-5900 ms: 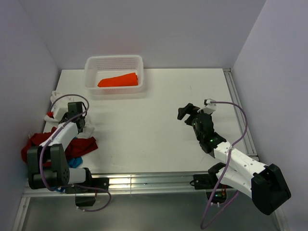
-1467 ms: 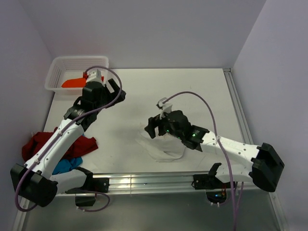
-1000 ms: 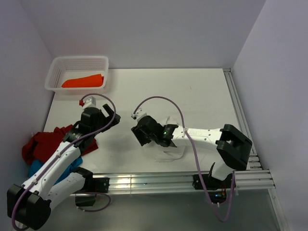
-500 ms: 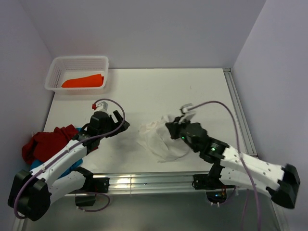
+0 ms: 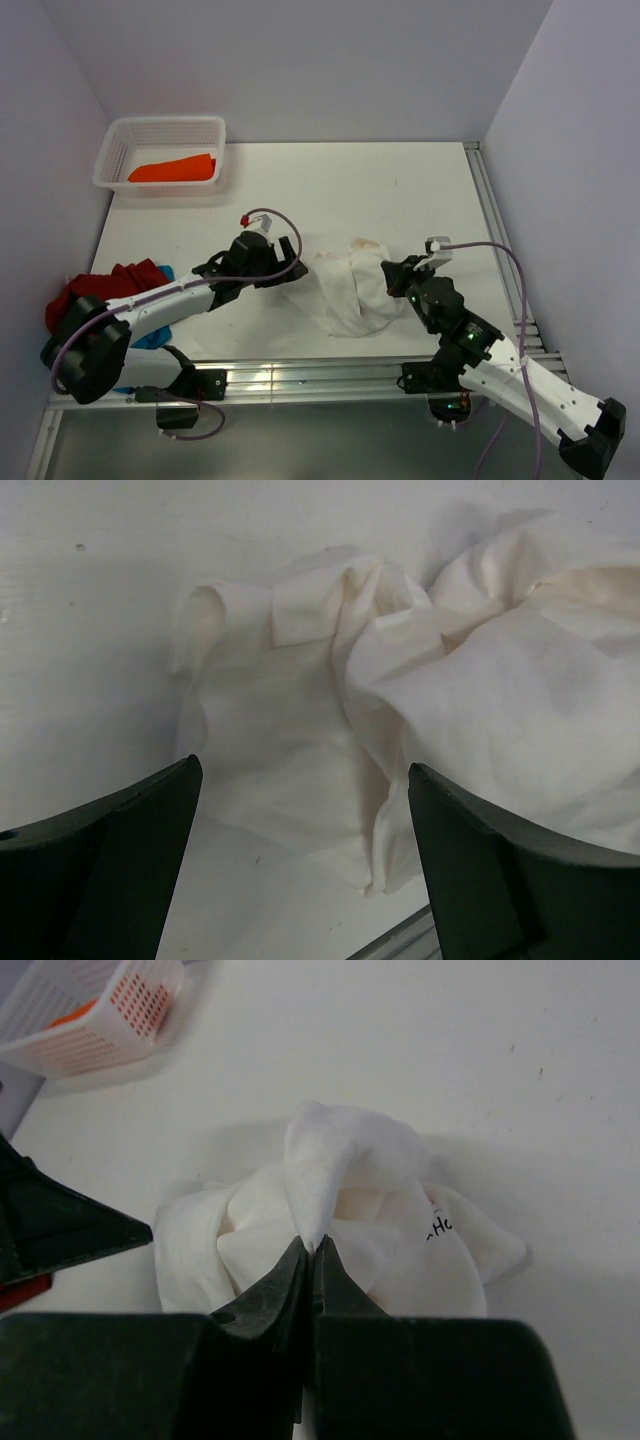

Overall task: Roll the t-shirts
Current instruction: Flatten the tshirt

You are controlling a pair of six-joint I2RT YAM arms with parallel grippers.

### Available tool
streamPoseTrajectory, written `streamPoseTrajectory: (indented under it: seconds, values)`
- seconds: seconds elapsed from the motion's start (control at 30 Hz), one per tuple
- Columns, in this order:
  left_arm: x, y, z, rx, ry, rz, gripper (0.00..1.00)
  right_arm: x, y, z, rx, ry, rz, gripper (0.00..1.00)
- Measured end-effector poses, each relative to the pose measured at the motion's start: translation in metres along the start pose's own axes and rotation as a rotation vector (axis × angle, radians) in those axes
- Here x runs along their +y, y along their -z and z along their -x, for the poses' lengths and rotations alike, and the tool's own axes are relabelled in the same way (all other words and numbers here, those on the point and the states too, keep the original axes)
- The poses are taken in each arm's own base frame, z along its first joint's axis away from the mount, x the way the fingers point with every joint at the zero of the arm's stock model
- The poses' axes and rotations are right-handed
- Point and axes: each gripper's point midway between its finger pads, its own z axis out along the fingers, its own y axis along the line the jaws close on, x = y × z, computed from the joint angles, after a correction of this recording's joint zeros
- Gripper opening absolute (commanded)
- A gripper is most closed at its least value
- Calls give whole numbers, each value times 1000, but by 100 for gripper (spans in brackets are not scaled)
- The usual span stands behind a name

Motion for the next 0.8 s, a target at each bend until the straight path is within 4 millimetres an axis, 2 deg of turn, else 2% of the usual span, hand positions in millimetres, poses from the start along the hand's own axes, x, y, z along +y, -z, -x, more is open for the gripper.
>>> streamPoseTrajectory:
  seconds: [0.13, 0.3, 0.4, 0.5, 0.53, 0.6, 0.7, 0.73, 0.8]
  values:
    - [-8, -17, 0, 15, 13, 12, 90, -8, 8, 9, -54, -53, -24, 0]
    - [-1, -37, 8, -8, 47, 90, 90, -21, 12, 9, -91, -96, -63, 0]
    - [5, -45, 8, -15, 70, 126, 88, -27, 14, 8, -103, -115, -85, 0]
    - [14, -55, 2, 4, 88, 171, 79, -33, 15, 9, -114, -137, -114, 0]
    - [17, -59, 0, 13, 89, 187, 72, -34, 15, 9, -117, -144, -124, 0]
    - [21, -66, -3, 30, 102, 218, 65, -38, 15, 9, -124, -156, -146, 0]
    - [19, -71, 0, 26, 109, 223, 45, -43, 16, 9, -134, -172, -173, 0]
    - [19, -71, -1, 29, 110, 226, 27, -45, 16, 10, -138, -178, -179, 0]
    - [21, -70, -2, 35, 116, 234, 0, -47, 17, 11, -146, -189, -194, 0]
